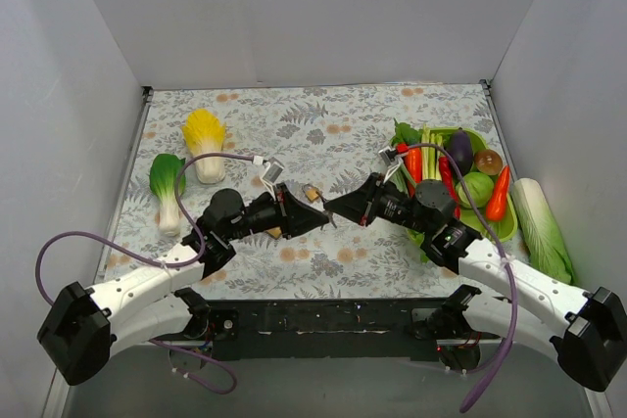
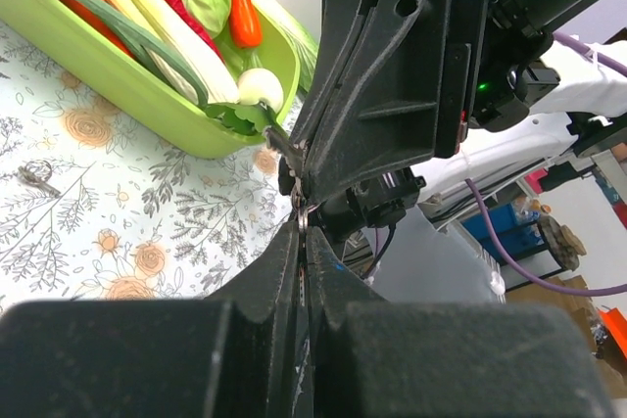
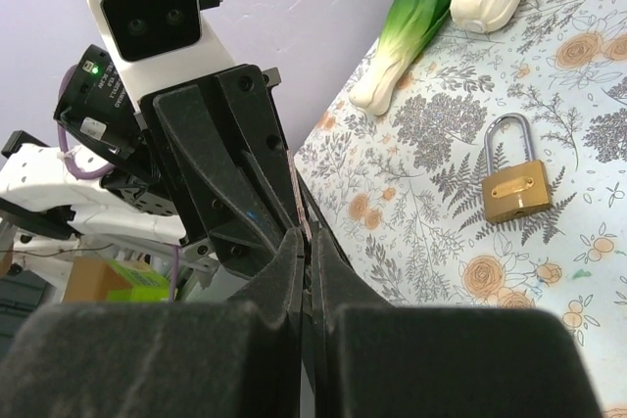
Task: Unlock with the key
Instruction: Adjust the key.
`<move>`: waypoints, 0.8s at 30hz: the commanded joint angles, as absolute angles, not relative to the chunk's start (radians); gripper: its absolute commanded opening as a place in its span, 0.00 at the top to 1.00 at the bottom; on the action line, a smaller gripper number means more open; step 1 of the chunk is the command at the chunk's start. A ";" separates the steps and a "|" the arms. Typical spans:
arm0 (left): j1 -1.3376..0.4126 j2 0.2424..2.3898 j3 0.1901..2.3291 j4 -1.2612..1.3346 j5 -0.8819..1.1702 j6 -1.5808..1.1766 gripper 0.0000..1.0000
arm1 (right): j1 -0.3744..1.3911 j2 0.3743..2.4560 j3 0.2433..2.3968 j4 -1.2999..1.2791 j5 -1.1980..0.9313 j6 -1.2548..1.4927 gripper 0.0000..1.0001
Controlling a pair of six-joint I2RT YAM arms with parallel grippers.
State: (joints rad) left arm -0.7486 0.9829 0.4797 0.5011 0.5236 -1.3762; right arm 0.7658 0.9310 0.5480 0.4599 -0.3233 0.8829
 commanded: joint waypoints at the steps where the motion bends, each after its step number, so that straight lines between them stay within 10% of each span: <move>1: -0.750 0.917 0.483 0.369 0.558 -1.364 1.00 | 0.738 0.888 0.557 0.417 -0.296 0.825 0.96; 5: -0.750 0.917 0.549 0.192 0.674 -1.329 1.00 | 0.719 0.847 0.560 0.345 -0.330 0.729 0.33; 8: -0.750 0.922 0.603 0.060 0.786 -1.310 1.00 | 0.718 0.813 0.577 0.292 -0.406 0.618 0.20; 24: -0.750 0.913 0.733 -0.230 0.973 -1.210 1.00 | 0.756 0.931 0.568 0.511 -0.908 0.661 0.30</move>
